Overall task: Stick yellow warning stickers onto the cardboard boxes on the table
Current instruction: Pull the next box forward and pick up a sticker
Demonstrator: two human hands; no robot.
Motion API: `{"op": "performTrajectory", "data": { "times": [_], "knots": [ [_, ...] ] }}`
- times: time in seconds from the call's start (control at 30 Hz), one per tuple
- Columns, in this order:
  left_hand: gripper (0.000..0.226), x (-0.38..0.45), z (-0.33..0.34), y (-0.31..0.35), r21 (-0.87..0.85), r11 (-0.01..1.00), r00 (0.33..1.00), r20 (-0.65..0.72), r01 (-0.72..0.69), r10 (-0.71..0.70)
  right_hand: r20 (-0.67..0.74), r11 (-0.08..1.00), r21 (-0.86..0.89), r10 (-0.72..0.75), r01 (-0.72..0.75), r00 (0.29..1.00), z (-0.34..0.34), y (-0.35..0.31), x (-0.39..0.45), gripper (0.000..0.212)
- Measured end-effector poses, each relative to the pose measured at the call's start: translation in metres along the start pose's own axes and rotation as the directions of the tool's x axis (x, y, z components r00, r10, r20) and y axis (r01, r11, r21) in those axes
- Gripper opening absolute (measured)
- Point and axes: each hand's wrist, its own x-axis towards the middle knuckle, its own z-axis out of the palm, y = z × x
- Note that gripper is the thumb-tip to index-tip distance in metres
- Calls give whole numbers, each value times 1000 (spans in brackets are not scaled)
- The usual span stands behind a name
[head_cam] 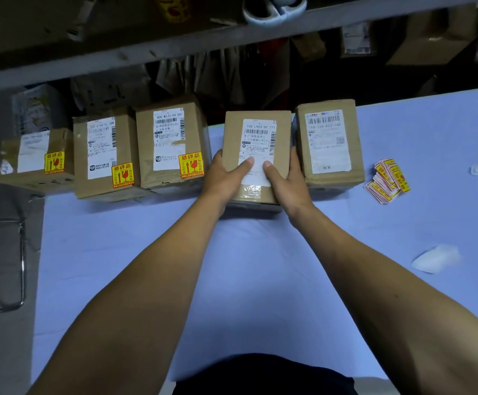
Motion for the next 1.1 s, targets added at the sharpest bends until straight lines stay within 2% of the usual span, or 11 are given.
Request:
{"op": "performTrajectory", "data": {
  "times": [0.1, 0.23, 0.33, 0.4, 0.6, 0.8, 0.87, 0.97, 1.1],
  "knots": [
    [50, -11, 1, -3, -47, 999, 1000, 3, 9, -9, 28, 1000, 13, 21, -21, 999, -3, 2, -5, 82],
    [53, -41, -4, -20, -111, 993, 999, -1, 34, -34, 67, 1000, -15, 6, -5, 998, -5, 8, -34, 78],
    [65, -71, -15, -32, -94, 995, 999, -30, 31, -34, 96, 999, -43, -6, 10, 995, -3, 13, -62, 85],
    [68, -92, -25, -38, -90, 996, 999, -44, 19, -23, 99, 998, -55, -21, 26, 995, -1, 14, -84, 82],
    [78, -149, -42, -58, -43, 998, 999, -8, -52, 52, 27, 990, -63, -125, 127, 992, 0, 27, -159, 61],
    [61, -201, -34, -74, -23, 994, 989, 105, -105, 107, -102, 989, -67, -139, 132, 985, -17, 49, -226, 48],
    [52, -215, -25, -80, -2, 993, 983, 138, -120, 119, -148, 994, -57, -99, 92, 984, -27, 60, -244, 61],
    [59, -237, -8, -84, 4, 992, 972, 202, -122, 119, -197, 997, -60, -50, 39, 979, -43, 75, -265, 81],
    [64, -255, 15, -82, 10, 993, 962, 249, -121, 114, -234, 998, -59, -27, 13, 972, -66, 90, -274, 90]
  ]
}}
